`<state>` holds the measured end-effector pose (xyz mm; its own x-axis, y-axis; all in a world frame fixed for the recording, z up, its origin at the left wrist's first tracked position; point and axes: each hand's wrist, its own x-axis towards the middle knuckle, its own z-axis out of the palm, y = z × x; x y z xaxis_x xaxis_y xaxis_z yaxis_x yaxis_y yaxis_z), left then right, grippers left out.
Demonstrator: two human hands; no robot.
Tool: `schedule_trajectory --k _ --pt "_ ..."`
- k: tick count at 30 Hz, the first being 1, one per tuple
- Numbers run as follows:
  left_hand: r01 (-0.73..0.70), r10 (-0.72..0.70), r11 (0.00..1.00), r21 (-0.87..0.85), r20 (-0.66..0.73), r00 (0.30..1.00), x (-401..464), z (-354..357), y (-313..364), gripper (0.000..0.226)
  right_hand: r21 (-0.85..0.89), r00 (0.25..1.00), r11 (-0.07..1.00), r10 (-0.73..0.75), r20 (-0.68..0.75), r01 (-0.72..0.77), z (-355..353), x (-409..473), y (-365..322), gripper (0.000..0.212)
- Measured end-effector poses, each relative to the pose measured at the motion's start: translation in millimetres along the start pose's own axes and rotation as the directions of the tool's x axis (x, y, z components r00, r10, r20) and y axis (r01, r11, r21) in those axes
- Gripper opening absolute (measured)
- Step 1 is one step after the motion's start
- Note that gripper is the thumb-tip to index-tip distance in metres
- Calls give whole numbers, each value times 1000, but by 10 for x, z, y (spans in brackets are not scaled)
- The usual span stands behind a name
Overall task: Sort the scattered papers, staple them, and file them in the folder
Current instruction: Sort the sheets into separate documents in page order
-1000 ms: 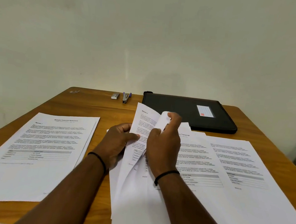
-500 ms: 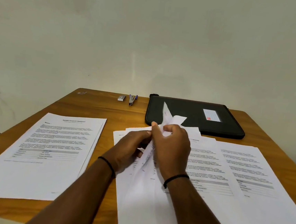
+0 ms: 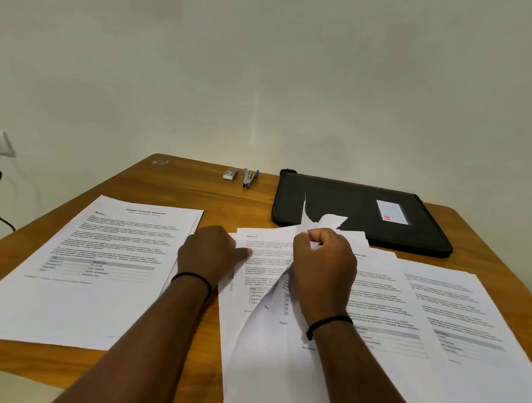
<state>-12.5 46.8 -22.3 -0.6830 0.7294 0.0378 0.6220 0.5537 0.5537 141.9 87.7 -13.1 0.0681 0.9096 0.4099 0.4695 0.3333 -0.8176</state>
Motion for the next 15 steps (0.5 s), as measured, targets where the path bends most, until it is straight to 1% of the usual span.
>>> schedule_trajectory --k 4,6,7,8,10,12,13,15 --pt "57 -57 998 5 76 995 16 24 34 49 -17 1000 1000 -10 4 10 25 13 14 17" --pt "28 -24 999 -41 108 994 -16 52 63 49 -26 1000 999 -29 3 29 43 20 33 18" --pt "7 1 997 -72 102 995 -35 67 69 47 -28 999 999 -40 3 40 50 22 43 19" --pt "-15 24 995 -103 81 996 -55 71 75 44 -27 999 998 -49 9 49 56 16 46 22" --pt "-45 49 986 -163 20 999 -87 69 75 39 -28 998 997 -64 29 65 66 8 40 34" --pt "-59 54 968 -244 -27 998 -138 66 87 38 -32 997 997 -65 45 66 60 -10 37 44" --pt "-69 56 954 -292 -50 997 -176 47 115 39 -35 996 997 -69 53 71 46 -15 27 42" --pt "-104 72 928 -358 -100 992 -243 12 170 37 -94 992 990 -101 75 107 39 -41 39 29"
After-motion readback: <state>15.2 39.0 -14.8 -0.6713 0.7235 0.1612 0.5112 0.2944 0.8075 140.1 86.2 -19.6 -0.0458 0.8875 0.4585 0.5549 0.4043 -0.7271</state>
